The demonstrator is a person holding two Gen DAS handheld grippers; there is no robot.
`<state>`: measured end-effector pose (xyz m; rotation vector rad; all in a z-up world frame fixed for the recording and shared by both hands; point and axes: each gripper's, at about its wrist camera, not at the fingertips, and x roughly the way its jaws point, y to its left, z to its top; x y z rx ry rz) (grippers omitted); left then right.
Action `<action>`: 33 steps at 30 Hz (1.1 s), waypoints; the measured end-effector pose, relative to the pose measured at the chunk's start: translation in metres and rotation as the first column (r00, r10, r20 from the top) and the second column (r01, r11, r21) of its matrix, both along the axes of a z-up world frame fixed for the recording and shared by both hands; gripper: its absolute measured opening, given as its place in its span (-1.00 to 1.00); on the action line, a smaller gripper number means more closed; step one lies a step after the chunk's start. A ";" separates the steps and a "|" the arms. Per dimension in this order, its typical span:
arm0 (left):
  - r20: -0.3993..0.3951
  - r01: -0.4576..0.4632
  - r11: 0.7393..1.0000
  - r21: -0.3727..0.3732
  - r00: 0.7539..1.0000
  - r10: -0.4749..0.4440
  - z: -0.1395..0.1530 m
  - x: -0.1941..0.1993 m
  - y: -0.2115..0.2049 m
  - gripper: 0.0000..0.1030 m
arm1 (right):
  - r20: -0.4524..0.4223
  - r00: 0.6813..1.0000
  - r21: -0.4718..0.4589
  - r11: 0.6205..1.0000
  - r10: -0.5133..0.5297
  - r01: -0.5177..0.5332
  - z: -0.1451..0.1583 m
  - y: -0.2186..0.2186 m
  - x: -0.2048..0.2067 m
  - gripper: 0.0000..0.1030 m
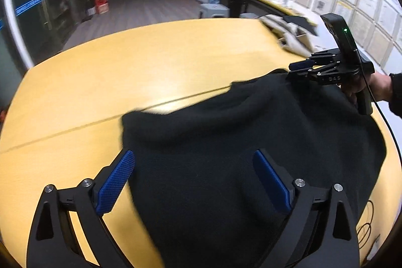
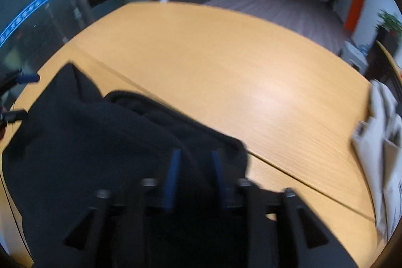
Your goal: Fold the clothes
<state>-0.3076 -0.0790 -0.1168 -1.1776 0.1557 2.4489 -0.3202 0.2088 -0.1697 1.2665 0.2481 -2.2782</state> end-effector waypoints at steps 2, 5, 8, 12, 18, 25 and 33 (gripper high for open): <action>-0.004 0.028 0.999 0.022 1.000 -0.028 -0.003 -0.010 0.008 0.87 | -0.017 0.999 -0.075 0.997 -0.037 0.035 0.016 0.021 0.012 -0.09; 0.012 0.072 0.995 0.072 0.997 -0.073 -0.009 -0.026 0.019 0.87 | 0.030 0.998 -0.171 0.983 -0.056 0.060 0.026 0.057 0.031 0.26; 0.047 0.061 0.998 0.003 0.997 -0.061 -0.032 -0.049 0.033 0.87 | 0.131 0.990 -0.123 0.990 -0.054 0.070 0.004 0.082 0.038 0.26; 0.142 -0.069 0.995 -0.073 0.987 0.079 -0.063 -0.073 0.009 0.86 | 0.156 0.969 0.054 0.981 -0.194 0.187 -0.038 0.118 0.045 0.21; 0.089 -0.092 0.994 -0.066 0.991 0.098 -0.053 -0.066 -0.001 0.83 | 0.111 0.903 0.040 0.910 -0.415 0.413 -0.039 0.176 0.066 0.31; 0.045 -0.034 0.993 0.114 0.999 0.030 -0.021 -0.059 -0.011 0.84 | 0.238 0.877 -0.118 0.884 -0.418 0.453 -0.039 0.186 0.056 0.17; 0.168 -0.198 0.960 0.199 0.972 0.166 -0.042 -0.072 -0.074 0.84 | 0.211 0.897 -0.245 0.867 -0.389 0.434 -0.014 0.166 0.041 -0.78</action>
